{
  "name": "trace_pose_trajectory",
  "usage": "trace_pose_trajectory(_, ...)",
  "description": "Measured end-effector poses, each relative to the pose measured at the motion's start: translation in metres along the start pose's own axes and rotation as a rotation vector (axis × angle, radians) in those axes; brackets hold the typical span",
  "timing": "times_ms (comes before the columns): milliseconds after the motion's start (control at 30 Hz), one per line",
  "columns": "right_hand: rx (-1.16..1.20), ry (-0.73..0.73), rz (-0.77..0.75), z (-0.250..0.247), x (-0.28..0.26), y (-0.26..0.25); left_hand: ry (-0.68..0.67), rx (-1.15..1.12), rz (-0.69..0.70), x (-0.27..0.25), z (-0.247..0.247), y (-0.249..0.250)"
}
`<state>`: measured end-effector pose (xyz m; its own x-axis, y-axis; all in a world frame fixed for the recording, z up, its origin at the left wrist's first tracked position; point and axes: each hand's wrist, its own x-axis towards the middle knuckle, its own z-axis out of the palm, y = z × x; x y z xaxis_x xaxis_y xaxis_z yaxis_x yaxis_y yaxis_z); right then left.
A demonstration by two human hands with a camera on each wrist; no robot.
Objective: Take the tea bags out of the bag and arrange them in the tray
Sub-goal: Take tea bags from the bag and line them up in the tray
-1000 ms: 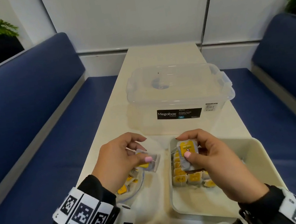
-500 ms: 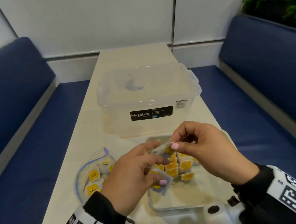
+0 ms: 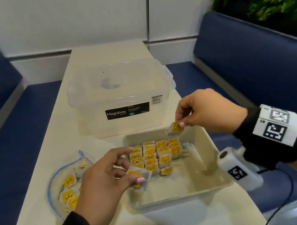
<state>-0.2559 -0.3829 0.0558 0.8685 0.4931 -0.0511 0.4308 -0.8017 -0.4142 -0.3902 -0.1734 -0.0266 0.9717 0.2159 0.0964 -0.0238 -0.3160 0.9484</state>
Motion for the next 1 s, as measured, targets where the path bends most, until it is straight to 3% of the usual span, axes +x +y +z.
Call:
trace_pose_trajectory(267, -0.216, -0.172, 0.100, 0.024, 0.015, 0.025, 0.040, -0.099, -0.101, -0.012, -0.002, -0.016)
trace_pose_trajectory(533, -0.393, -0.357, 0.140, 0.067, 0.038, 0.032, 0.054, -0.097, -0.114, -0.018, -0.004, -0.026)
trace_pose_trajectory(1000, -0.516, -0.392, 0.127, 0.101, 0.056, 0.039, 0.042, -0.096, -0.141, -0.012, -0.006, -0.028)
